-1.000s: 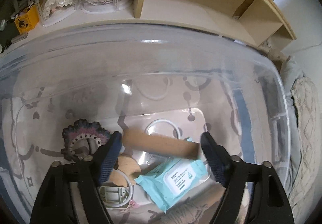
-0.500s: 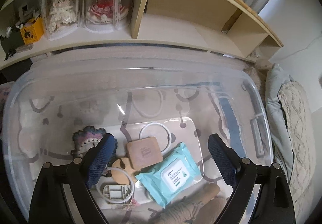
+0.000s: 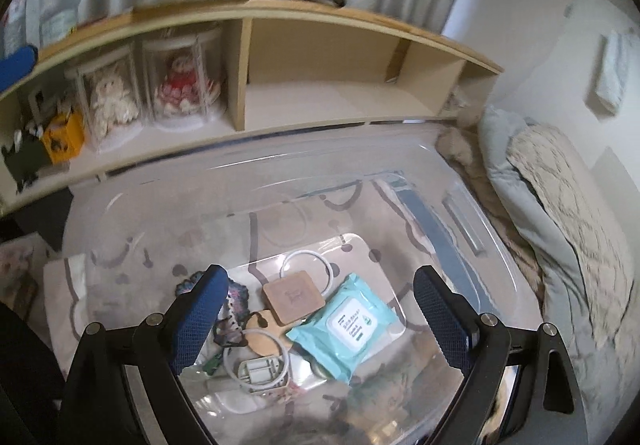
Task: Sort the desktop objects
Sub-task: 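Open the right tool to release the tile and lift away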
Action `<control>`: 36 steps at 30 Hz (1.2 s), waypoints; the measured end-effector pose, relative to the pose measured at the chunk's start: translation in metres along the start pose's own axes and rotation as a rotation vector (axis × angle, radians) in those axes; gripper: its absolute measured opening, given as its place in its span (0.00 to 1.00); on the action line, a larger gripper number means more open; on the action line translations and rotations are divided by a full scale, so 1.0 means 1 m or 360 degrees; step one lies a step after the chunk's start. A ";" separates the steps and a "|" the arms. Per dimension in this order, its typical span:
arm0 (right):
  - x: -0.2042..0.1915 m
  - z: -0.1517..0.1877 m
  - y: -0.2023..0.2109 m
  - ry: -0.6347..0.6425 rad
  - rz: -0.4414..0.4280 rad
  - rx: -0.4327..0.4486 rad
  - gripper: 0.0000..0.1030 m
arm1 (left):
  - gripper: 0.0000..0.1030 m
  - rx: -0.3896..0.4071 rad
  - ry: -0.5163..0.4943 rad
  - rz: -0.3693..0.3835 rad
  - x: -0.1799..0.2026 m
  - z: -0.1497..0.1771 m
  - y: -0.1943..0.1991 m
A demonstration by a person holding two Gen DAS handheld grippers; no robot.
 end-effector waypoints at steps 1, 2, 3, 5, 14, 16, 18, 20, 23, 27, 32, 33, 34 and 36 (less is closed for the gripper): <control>0.000 0.001 0.005 -0.0021 0.0005 0.0013 0.91 | 0.64 -0.0002 -0.0003 0.0000 0.001 0.000 0.001; -0.001 0.003 0.011 -0.0048 0.0011 0.0031 0.91 | 0.64 -0.0006 -0.0006 -0.0002 0.002 0.001 0.002; 0.000 0.004 0.014 -0.0061 0.0017 0.0040 0.91 | 0.64 -0.0008 -0.0006 -0.0005 0.002 0.001 0.002; -0.002 0.007 0.024 -0.0098 0.0033 0.0073 0.91 | 0.64 -0.0015 -0.0006 -0.0010 0.003 0.003 0.003; -0.011 0.021 0.055 -0.0204 0.0072 0.0167 0.95 | 0.87 -0.0054 0.0017 -0.0031 0.004 0.015 0.009; -0.011 0.025 0.062 -0.0221 0.0098 0.0187 1.00 | 0.90 -0.0054 -0.0003 -0.0040 0.007 0.019 0.012; -0.009 0.029 0.070 -0.0234 0.0139 0.0208 1.00 | 0.99 -0.0059 -0.0003 -0.0047 0.009 0.022 0.014; -0.007 0.033 0.077 -0.0278 0.0167 0.0223 1.00 | 1.00 -0.0056 0.0009 -0.0066 0.009 0.024 0.017; -0.003 0.040 0.086 -0.0346 0.0196 0.0236 1.00 | 1.00 -0.0028 0.0032 -0.0093 0.006 0.022 0.023; -0.002 0.050 0.100 -0.0412 0.0256 0.0271 1.00 | 1.00 -0.0014 0.0050 -0.0118 0.003 0.021 0.028; -0.003 0.060 0.118 -0.0493 0.0291 0.0318 1.00 | 1.00 -0.0021 0.0002 -0.0130 0.005 0.027 0.031; -0.003 0.062 0.121 -0.0502 0.0295 0.0326 1.00 | 1.00 -0.0016 -0.0009 -0.0128 0.006 0.027 0.032; -0.004 0.063 0.124 -0.0511 0.0300 0.0334 1.00 | 1.00 -0.0009 -0.0020 -0.0124 0.007 0.027 0.033; -0.005 0.066 0.133 -0.0541 0.0306 0.0364 1.00 | 1.00 -0.0004 -0.0032 -0.0113 0.010 0.028 0.035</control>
Point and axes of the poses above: each gripper's, at about its wrist camera, not at the fingertips, and y roughly against the way its jaws point, x to its right, z to its underside, the point moved 10 cm from there along -y, roughly the way its jaws point, and after that the axes turned 10 degrees about y, right-handed, at the moved point
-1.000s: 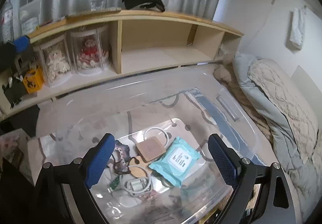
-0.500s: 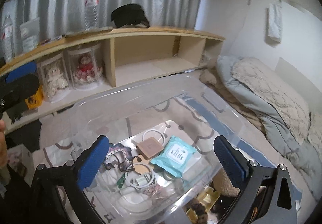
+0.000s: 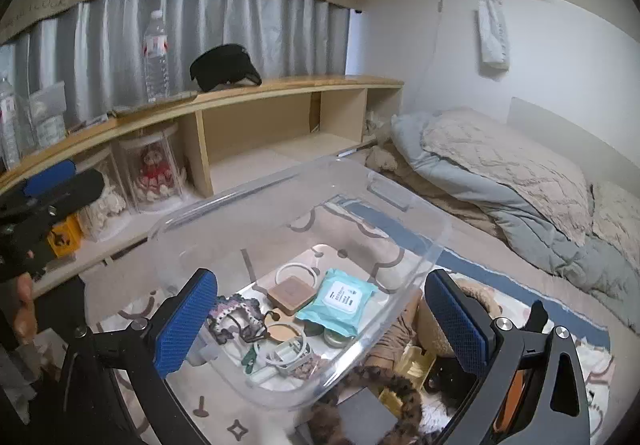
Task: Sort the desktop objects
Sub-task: 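Open the right tool to release the tile and lift away, then move both tools away from the box toward the cluttered pile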
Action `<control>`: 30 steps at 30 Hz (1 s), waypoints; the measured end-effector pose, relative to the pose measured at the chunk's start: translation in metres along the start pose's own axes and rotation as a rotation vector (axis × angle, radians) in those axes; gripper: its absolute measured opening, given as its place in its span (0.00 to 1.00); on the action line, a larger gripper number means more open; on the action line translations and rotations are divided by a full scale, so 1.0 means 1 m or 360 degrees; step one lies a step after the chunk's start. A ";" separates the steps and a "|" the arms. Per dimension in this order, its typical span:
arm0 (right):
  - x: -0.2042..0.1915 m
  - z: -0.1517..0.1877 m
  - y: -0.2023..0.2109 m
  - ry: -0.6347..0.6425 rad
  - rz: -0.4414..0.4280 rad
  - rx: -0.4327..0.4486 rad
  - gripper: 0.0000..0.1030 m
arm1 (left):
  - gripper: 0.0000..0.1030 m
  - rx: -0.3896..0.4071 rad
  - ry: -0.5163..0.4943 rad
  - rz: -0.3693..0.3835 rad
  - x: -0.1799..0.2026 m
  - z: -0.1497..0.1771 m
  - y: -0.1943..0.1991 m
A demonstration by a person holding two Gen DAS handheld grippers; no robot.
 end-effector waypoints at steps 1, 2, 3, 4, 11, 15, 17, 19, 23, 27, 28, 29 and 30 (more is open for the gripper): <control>0.001 0.000 0.003 -0.0016 -0.0004 0.0012 1.00 | 1.00 -0.0003 0.0002 0.0007 0.001 0.001 0.001; 0.002 0.000 0.007 -0.0033 -0.0006 0.0024 1.00 | 1.00 -0.0011 0.0007 0.0018 0.002 0.002 0.001; 0.003 0.001 0.012 -0.0045 0.0003 0.0043 1.00 | 1.00 -0.0022 0.0009 0.0030 0.004 0.003 0.002; 0.004 0.001 0.016 -0.0052 0.0007 0.0057 1.00 | 1.00 -0.0029 0.0009 0.0043 0.006 0.003 0.002; 0.011 0.006 0.032 -0.0102 0.0045 0.0105 1.00 | 1.00 -0.0040 -0.0020 0.0077 0.015 0.008 0.002; 0.013 0.007 0.044 -0.0094 0.0082 0.0152 1.00 | 1.00 -0.0053 -0.0021 0.0092 0.018 0.011 -0.001; 0.015 0.007 0.050 -0.0111 0.0083 0.0175 1.00 | 1.00 -0.0058 -0.0007 0.0112 0.020 0.012 0.000; 0.018 0.007 0.053 -0.0120 0.0096 0.0189 1.00 | 1.00 -0.0059 0.0005 0.0128 0.022 0.012 0.000; 0.023 0.011 0.059 -0.0133 0.0119 0.0196 1.00 | 1.00 -0.0055 0.0014 0.0166 0.028 0.011 0.003; 0.030 0.017 0.065 -0.0145 0.0157 0.0197 1.00 | 1.00 -0.0052 0.0008 0.0216 0.036 0.012 0.007; 0.032 0.019 0.066 -0.0149 0.0165 0.0199 1.00 | 1.00 -0.0052 0.0008 0.0230 0.038 0.012 0.008; 0.035 0.021 0.069 -0.0157 0.0174 0.0202 1.00 | 1.00 -0.0052 0.0008 0.0248 0.040 0.013 0.010; 0.037 0.022 0.072 -0.0163 0.0179 0.0203 1.00 | 1.00 -0.0051 0.0006 0.0263 0.042 0.013 0.012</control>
Point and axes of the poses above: each gripper's, at about its wrist camera, not at the fingertips, and y roughly against the way its jaws point, x to its right, z to its underside, the point moved 10 cm from there along -y, roughly the way its jaws point, and after that the axes turned 10 degrees about y, right-handed, at the moved point
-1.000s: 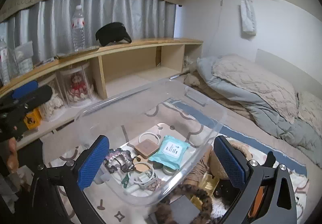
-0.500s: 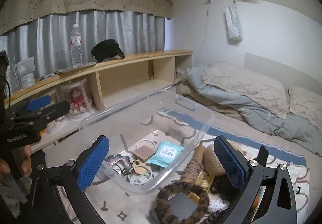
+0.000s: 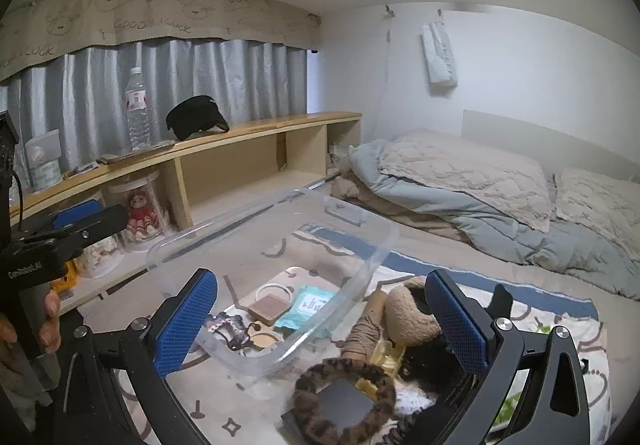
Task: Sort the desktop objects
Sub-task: 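Move both tools away from the box toward the cluttered pile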
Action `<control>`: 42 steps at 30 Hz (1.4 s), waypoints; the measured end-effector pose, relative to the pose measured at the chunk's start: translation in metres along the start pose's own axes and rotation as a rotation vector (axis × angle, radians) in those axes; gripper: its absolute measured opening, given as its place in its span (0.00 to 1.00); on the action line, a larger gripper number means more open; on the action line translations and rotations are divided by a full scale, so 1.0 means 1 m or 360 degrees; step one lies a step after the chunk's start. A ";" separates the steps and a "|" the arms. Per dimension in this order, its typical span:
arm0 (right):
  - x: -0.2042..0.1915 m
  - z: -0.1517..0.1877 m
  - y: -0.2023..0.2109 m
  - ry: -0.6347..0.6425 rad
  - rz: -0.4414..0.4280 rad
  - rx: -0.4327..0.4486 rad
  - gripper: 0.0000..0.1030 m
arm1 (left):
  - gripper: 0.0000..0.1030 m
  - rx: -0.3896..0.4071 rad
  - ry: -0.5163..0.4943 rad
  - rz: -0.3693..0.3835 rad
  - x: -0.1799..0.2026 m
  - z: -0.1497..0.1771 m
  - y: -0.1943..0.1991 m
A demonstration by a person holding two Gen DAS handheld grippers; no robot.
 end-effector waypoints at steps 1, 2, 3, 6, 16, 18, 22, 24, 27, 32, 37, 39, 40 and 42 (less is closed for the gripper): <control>0.003 0.001 0.002 -0.0007 0.0009 0.0002 1.00 | 1.00 0.0004 -0.0004 0.0018 0.003 0.000 0.001; 0.006 0.003 0.005 -0.0015 0.0020 0.0005 1.00 | 1.00 0.0007 -0.0009 0.0030 0.005 0.001 0.002; 0.009 0.004 0.007 -0.0022 0.0029 0.0007 1.00 | 1.00 0.0008 -0.0015 0.0042 0.007 0.001 0.003; 0.018 0.008 0.015 -0.0041 0.0061 0.0007 1.00 | 1.00 0.0005 -0.0039 0.0084 0.017 0.004 0.004; 0.051 0.026 0.044 -0.0084 0.0183 0.0014 1.00 | 1.00 0.0004 -0.0080 0.0206 0.049 0.008 0.011; 0.057 0.030 0.049 -0.0095 0.0201 0.0009 1.00 | 1.00 -0.0005 -0.0070 0.0227 0.055 0.008 0.012; 0.070 0.042 0.056 -0.0109 0.0239 -0.0012 1.00 | 1.00 -0.0029 -0.0045 0.0262 0.066 0.012 0.007; 0.076 0.049 0.058 -0.0107 0.0258 -0.0030 1.00 | 1.00 -0.0034 -0.0036 0.0281 0.072 0.015 0.004; 0.084 0.060 0.063 -0.0085 0.0296 -0.0060 1.00 | 1.00 -0.0051 -0.0068 0.0303 0.084 0.020 -0.003; 0.097 0.073 0.075 -0.0063 0.0356 -0.0043 1.00 | 1.00 -0.0093 -0.0157 0.0361 0.108 0.035 -0.012; 0.111 0.084 0.082 -0.0078 0.0393 0.0001 1.00 | 1.00 -0.0118 -0.0242 0.0431 0.129 0.049 -0.014; 0.112 0.093 0.080 -0.0061 0.0396 -0.0012 1.00 | 1.00 -0.0116 -0.0265 0.0448 0.134 0.051 -0.014; 0.110 0.099 0.077 -0.0040 0.0393 -0.0036 1.00 | 1.00 -0.0114 -0.0275 0.0456 0.136 0.052 -0.013; 0.105 0.111 0.067 0.0006 0.0360 -0.0099 1.00 | 1.00 -0.0109 -0.0284 0.0473 0.138 0.052 -0.013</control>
Point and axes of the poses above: each gripper's, at about its wrist camera, not at the fingertips, and y roughly against the way its jaws point, x to its right, z to its underside, the point moved 10 cm from there along -y, roughly the way its jaws point, and after that the axes turned 10 degrees about y, right-handed, at the moved point
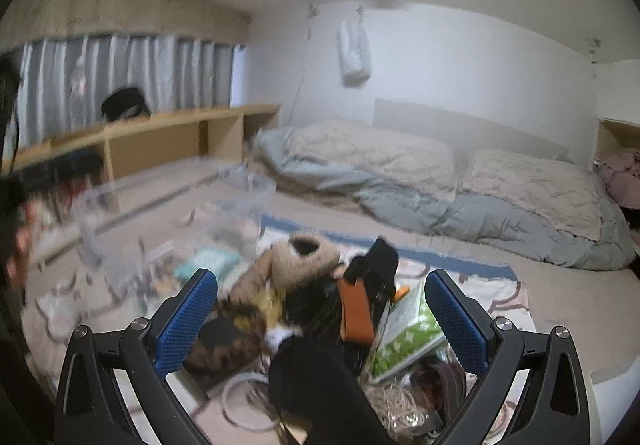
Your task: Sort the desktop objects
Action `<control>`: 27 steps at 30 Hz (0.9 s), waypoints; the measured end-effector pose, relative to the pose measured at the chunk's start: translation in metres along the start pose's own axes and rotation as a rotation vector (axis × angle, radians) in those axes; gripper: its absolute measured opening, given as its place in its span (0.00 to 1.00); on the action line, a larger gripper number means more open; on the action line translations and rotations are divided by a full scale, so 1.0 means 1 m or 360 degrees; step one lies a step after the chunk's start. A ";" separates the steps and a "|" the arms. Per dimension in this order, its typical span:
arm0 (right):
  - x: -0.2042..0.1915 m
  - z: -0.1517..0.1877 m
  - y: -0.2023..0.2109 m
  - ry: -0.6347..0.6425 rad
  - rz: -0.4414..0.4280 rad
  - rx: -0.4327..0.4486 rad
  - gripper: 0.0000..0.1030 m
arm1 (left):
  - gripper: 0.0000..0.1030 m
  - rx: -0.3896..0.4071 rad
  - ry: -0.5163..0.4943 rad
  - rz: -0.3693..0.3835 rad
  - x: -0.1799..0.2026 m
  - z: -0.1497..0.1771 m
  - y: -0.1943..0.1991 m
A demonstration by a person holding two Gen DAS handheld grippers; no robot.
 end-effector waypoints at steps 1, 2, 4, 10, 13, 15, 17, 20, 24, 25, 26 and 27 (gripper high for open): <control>-0.005 0.006 -0.006 0.0033 -0.0016 -0.0034 1.00 | 1.00 0.0001 0.0001 0.0006 0.000 -0.001 -0.001; -0.010 0.014 -0.011 0.0071 -0.0024 -0.0066 1.00 | 1.00 0.0001 0.0006 0.0012 0.000 -0.001 -0.001; -0.019 0.029 -0.021 0.0143 -0.0047 -0.0118 1.00 | 1.00 -0.0002 0.0016 0.0017 -0.002 -0.001 -0.002; -0.053 0.075 -0.055 0.0358 -0.0138 -0.0291 1.00 | 1.00 -0.0033 -0.0008 0.0006 -0.009 0.006 -0.004; -0.068 0.096 -0.070 0.0449 -0.0161 -0.0368 1.00 | 1.00 -0.0060 -0.0031 -0.0007 -0.015 0.012 -0.006; -0.077 0.109 -0.080 0.0515 -0.0154 -0.0408 1.00 | 1.00 -0.0085 -0.0037 -0.0010 -0.020 0.016 -0.007; -0.083 0.123 -0.090 0.0576 -0.0130 -0.0452 1.00 | 1.00 -0.0100 -0.0042 -0.0015 -0.024 0.019 -0.008; -0.089 0.137 -0.098 0.0661 -0.0111 -0.0500 1.00 | 1.00 -0.0114 -0.0049 -0.0026 -0.031 0.022 -0.008; -0.096 0.149 -0.107 0.0760 -0.0091 -0.0528 1.00 | 1.00 -0.0130 -0.0046 -0.0037 -0.038 0.026 -0.008; -0.097 0.153 -0.110 0.0789 -0.0082 -0.0538 1.00 | 1.00 -0.0135 -0.0043 -0.0037 -0.039 0.026 -0.009; -0.097 0.156 -0.113 0.0812 -0.0074 -0.0551 1.00 | 1.00 -0.0140 -0.0041 -0.0038 -0.040 0.027 -0.009; -0.098 0.160 -0.116 0.0834 -0.0069 -0.0569 1.00 | 1.00 -0.0143 -0.0041 -0.0039 -0.041 0.027 -0.010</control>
Point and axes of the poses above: each gripper's, at about its wrist camera, not at the fingertips, and y roughly against the way its jaws point, x to its right, z to its underside, the point moved 10 cm from there along -y, roughly the way its jaws point, and after that the axes turned 10 degrees about y, right-handed, at the moved point
